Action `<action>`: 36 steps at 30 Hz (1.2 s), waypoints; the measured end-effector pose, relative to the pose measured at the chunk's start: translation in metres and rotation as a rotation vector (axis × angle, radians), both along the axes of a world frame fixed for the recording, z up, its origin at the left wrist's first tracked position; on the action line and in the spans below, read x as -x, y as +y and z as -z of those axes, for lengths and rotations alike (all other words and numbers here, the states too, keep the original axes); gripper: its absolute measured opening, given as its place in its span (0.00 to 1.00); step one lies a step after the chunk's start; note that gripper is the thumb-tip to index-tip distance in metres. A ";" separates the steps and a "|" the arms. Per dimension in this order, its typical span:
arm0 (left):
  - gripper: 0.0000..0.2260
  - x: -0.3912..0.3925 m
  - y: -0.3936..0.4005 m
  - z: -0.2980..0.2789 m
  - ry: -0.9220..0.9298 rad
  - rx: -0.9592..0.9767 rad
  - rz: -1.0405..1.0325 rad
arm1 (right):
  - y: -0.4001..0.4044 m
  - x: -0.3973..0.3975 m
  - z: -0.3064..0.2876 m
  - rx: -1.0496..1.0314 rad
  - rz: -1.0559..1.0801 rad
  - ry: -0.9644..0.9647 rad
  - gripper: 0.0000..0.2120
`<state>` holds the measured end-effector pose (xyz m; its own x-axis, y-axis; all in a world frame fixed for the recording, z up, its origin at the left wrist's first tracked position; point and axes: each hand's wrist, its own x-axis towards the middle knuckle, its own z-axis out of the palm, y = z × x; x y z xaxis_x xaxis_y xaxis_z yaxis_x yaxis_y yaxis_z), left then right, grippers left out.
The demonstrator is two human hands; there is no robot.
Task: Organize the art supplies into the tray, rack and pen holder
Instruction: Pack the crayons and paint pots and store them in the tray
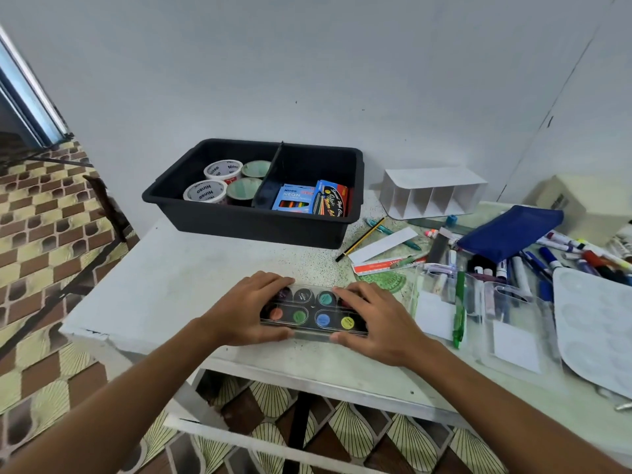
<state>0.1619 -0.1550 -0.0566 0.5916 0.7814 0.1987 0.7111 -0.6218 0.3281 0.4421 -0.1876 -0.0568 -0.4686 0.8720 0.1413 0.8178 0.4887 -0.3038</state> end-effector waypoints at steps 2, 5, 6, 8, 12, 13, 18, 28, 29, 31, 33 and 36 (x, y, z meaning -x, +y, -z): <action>0.43 -0.001 0.001 0.003 0.001 -0.043 -0.004 | 0.000 0.000 -0.001 -0.001 0.001 -0.019 0.40; 0.44 -0.002 0.003 0.004 0.009 -0.050 -0.031 | 0.001 0.002 -0.002 -0.002 -0.003 -0.035 0.40; 0.44 -0.001 0.003 0.004 0.010 -0.053 -0.037 | 0.001 0.003 -0.003 0.006 -0.006 -0.041 0.40; 0.44 0.002 0.004 0.004 0.015 -0.065 -0.042 | 0.005 0.006 -0.004 0.023 -0.013 -0.059 0.41; 0.42 0.016 0.004 0.004 0.014 -0.060 -0.075 | 0.014 0.018 -0.003 0.024 -0.038 -0.058 0.41; 0.41 0.021 0.003 0.004 0.007 -0.054 -0.089 | 0.016 0.022 -0.003 0.018 -0.047 -0.055 0.42; 0.37 0.039 -0.003 0.004 0.011 -0.038 -0.166 | 0.021 0.041 -0.003 0.020 -0.040 0.014 0.43; 0.49 0.053 -0.036 0.024 -0.012 -0.039 -0.773 | -0.009 0.031 0.003 -0.073 0.457 0.073 0.47; 0.49 0.054 -0.038 0.026 -0.024 -0.019 -0.805 | -0.012 0.031 0.002 -0.062 0.468 0.069 0.47; 0.49 0.054 -0.042 0.030 -0.055 0.003 -0.817 | -0.017 0.034 0.003 -0.019 0.474 0.086 0.46; 0.47 0.051 -0.044 0.032 -0.081 -0.001 -0.810 | -0.022 0.038 0.003 0.044 0.487 0.148 0.45; 0.46 0.047 -0.045 0.036 -0.124 -0.010 -0.823 | -0.029 0.042 0.002 0.136 0.523 0.200 0.46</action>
